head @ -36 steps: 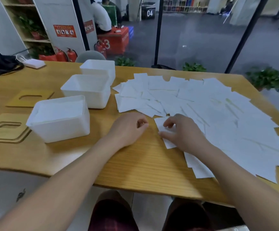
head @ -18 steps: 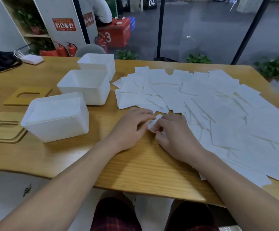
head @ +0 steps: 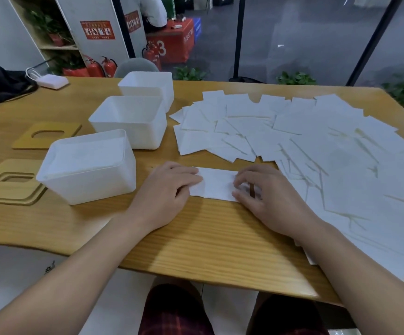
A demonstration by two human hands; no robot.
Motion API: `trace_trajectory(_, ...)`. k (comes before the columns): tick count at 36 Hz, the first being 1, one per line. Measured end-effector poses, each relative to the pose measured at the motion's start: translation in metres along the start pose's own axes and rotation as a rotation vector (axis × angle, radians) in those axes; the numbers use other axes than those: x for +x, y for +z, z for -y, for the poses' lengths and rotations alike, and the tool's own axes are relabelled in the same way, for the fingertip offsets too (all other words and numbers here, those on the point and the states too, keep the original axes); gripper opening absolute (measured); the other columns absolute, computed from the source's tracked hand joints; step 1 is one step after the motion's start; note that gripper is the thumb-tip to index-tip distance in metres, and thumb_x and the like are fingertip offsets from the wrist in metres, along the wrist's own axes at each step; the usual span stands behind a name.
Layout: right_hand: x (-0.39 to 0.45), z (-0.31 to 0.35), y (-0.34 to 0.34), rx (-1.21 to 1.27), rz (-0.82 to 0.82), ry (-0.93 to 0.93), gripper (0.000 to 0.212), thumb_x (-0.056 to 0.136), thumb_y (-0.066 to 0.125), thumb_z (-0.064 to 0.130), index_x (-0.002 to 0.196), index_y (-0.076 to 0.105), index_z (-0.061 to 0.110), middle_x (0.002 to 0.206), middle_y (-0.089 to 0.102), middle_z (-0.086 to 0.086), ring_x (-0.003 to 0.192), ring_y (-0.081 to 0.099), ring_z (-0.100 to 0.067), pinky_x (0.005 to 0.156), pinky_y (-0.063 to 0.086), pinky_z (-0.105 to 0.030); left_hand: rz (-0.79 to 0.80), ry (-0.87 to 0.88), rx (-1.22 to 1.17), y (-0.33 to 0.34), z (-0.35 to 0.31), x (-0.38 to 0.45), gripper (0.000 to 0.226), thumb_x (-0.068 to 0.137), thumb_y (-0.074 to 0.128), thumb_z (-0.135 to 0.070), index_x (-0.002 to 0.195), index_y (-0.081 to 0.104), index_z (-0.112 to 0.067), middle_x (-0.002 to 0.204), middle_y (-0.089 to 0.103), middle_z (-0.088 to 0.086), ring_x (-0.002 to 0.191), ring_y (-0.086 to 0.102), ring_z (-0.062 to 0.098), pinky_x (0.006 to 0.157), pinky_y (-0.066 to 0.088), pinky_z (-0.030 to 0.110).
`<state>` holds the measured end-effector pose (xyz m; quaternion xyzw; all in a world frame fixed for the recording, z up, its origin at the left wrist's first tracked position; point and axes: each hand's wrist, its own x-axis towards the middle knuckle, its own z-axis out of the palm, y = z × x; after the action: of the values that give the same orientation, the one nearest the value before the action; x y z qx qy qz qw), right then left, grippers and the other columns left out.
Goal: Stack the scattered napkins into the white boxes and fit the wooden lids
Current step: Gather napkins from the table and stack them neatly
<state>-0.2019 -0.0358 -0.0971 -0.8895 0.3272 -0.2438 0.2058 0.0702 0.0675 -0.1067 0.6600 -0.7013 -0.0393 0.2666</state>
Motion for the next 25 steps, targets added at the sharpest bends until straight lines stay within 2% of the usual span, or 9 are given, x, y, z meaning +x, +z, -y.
trace_trajectory(3,0.002,0.000,-0.003,-0.015,0.001,0.022,0.011,0.100,0.073,0.041,0.104,0.075,0.031,0.118,0.066,0.021,0.116,0.053,-0.003,0.101,0.036,-0.014,0.009,0.025,0.046,0.000,-0.002,0.002,0.035,0.104,0.063,-0.009,0.125,0.080,-0.031,0.139,0.069,-0.021,0.131,0.051,0.011,0.103,0.036,0.034)
trace_trajectory(5,0.007,-0.002,-0.005,-0.009,0.003,0.042,0.014,0.099,0.072,0.042,0.107,0.075,0.032,0.119,0.066,0.020,0.116,0.053,-0.002,0.103,0.039,-0.021,0.004,0.027,0.039,-0.001,-0.001,0.008,0.032,0.104,0.062,-0.010,0.119,0.081,-0.031,0.138,0.069,-0.019,0.132,0.048,0.011,0.103,0.033,0.032)
trace_trajectory(7,0.017,-0.002,-0.008,-0.019,-0.006,0.042,0.016,0.100,0.071,0.045,0.109,0.075,0.032,0.119,0.066,0.019,0.116,0.055,-0.005,0.101,0.044,-0.030,-0.032,0.007,0.017,-0.004,-0.001,0.021,0.030,0.106,0.062,-0.013,0.124,0.080,-0.030,0.137,0.068,-0.018,0.133,0.047,0.009,0.106,0.038,0.029)
trace_trajectory(11,0.047,0.004,-0.011,-0.005,-0.009,0.039,0.014,0.099,0.072,0.046,0.104,0.075,0.033,0.108,0.067,0.017,0.101,0.061,-0.004,0.088,0.053,-0.033,-0.096,-0.126,0.044,-0.005,-0.003,0.061,0.030,0.106,0.067,-0.025,0.136,0.072,-0.025,0.128,0.064,-0.016,0.131,0.050,0.010,0.100,0.036,0.022)
trace_trajectory(14,0.066,0.008,-0.008,0.023,0.035,0.050,0.011,0.098,0.074,0.044,0.100,0.075,0.034,0.102,0.069,0.014,0.093,0.065,-0.004,0.085,0.057,-0.038,-0.071,-0.180,0.115,0.003,0.003,0.088,0.030,0.105,0.070,-0.032,0.132,0.073,-0.021,0.129,0.069,-0.004,0.127,0.055,0.022,0.097,0.041,0.029)
trace_trajectory(18,0.071,0.003,0.000,0.047,0.039,0.060,0.009,0.098,0.073,0.043,0.098,0.075,0.034,0.099,0.070,0.013,0.090,0.066,-0.005,0.082,0.058,-0.040,-0.084,-0.181,0.198,0.011,0.011,0.100,0.021,0.105,0.064,-0.030,0.116,0.077,-0.018,0.110,0.073,0.000,0.110,0.057,0.024,0.089,0.051,0.039)
trace_trajectory(22,0.062,-0.004,0.006,0.086,0.024,0.092,0.003,0.097,0.076,0.037,0.096,0.076,0.034,0.090,0.069,0.016,0.084,0.065,-0.004,0.079,0.057,-0.035,-0.186,-0.117,0.303,0.016,0.017,0.099,0.021,0.106,0.060,-0.025,0.098,0.080,-0.021,0.089,0.073,-0.006,0.096,0.057,0.021,0.084,0.049,0.041)
trace_trajectory(25,0.058,-0.006,0.002,0.157,-0.001,0.132,0.001,0.098,0.078,0.034,0.097,0.078,0.033,0.084,0.068,0.020,0.079,0.064,-0.003,0.070,0.050,-0.017,-0.207,-0.096,0.297,0.020,0.021,0.100,0.024,0.107,0.057,-0.023,0.094,0.078,-0.021,0.086,0.072,-0.005,0.092,0.056,0.021,0.083,0.049,0.043)
